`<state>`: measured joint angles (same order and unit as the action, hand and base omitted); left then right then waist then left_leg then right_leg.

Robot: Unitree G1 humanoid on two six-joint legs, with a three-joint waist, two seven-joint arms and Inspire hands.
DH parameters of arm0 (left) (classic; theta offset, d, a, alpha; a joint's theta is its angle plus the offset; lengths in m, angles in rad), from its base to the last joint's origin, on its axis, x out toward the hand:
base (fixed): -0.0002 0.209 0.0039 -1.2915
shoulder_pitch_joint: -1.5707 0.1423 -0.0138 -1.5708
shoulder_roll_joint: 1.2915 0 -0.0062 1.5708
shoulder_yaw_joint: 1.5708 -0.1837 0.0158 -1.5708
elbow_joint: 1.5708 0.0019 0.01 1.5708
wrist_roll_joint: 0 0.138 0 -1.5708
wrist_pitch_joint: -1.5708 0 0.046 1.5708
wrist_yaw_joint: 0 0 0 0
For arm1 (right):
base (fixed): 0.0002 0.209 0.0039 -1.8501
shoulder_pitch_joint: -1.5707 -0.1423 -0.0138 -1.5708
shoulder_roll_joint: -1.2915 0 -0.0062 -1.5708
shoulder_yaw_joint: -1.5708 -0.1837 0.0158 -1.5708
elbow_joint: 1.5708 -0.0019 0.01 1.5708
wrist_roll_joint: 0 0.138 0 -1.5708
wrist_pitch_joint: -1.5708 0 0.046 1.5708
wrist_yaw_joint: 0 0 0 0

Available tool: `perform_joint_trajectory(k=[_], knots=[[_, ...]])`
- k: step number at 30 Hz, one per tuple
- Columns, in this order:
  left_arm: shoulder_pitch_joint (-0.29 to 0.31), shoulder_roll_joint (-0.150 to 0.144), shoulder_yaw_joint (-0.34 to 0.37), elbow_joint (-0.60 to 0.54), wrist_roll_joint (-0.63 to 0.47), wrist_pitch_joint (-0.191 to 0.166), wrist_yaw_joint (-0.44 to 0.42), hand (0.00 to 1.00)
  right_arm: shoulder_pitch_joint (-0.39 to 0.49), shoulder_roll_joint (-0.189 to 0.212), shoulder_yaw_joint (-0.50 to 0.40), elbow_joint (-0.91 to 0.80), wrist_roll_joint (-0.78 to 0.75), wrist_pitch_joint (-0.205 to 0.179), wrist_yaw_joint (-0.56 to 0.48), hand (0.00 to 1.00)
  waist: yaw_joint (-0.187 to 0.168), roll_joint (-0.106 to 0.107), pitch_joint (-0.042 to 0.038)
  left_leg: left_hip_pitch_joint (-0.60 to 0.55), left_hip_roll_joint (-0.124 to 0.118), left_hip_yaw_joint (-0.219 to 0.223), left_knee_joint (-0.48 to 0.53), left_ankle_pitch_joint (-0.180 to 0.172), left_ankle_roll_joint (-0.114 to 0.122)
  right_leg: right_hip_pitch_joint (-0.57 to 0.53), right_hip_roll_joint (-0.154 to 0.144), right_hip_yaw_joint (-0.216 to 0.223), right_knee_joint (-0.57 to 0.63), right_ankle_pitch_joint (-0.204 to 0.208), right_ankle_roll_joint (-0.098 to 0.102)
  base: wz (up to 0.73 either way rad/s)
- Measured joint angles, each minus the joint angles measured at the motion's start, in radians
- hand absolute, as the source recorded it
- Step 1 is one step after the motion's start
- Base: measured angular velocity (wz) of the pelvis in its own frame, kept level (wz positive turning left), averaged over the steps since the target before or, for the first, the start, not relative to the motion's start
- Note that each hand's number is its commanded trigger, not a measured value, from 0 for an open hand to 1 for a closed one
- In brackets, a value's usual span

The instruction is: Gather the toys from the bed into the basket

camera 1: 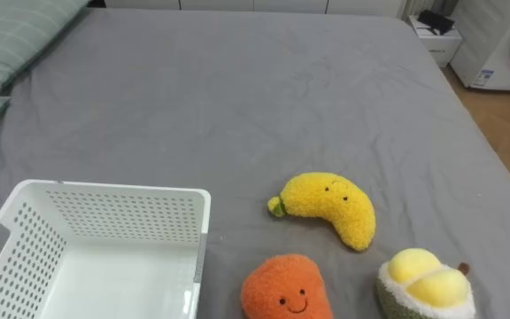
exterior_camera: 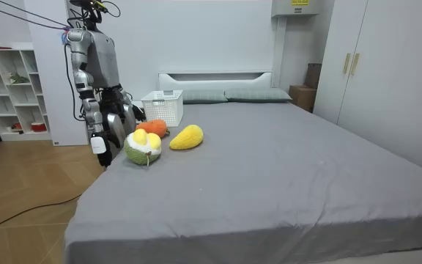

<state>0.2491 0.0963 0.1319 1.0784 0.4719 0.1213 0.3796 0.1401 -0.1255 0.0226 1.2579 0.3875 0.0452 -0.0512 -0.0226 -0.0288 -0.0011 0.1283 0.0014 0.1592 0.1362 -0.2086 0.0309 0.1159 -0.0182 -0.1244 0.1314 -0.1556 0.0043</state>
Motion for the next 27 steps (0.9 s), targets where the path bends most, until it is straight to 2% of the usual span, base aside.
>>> perform_joint_trajectory(k=[9,23,27], knots=[[-0.006,0.000,0.004,0.000,0.000,-0.012,0.002,0.00,0.000,0.000,-0.001,0.003,0.000,-0.001,0.008,0.00,0.000,0.001,0.0000,0.000,0.001,0.000,-0.001,0.000,0.000,-0.003,0.000,0.001,-0.001,0.000,0.000,0.00],[0.000,0.000,0.015,0.004,0.001,-0.005,0.002,0.00,-0.010,0.001,-0.005,0.035,0.019,0.001,0.006,0.00,0.000,-0.004,0.0007,0.005,0.000,0.001,-0.001,0.000,0.000,0.005,0.000,0.000,0.000,0.000,0.000,0.00],[-0.001,-0.001,0.023,0.004,0.001,-0.005,0.001,0.00,-0.002,0.002,-0.021,0.039,0.047,0.015,-0.003,0.00,0.000,-0.006,0.0003,0.007,0.000,0.001,-0.001,0.000,0.000,0.006,0.000,0.003,0.000,0.000,0.000,0.00]])
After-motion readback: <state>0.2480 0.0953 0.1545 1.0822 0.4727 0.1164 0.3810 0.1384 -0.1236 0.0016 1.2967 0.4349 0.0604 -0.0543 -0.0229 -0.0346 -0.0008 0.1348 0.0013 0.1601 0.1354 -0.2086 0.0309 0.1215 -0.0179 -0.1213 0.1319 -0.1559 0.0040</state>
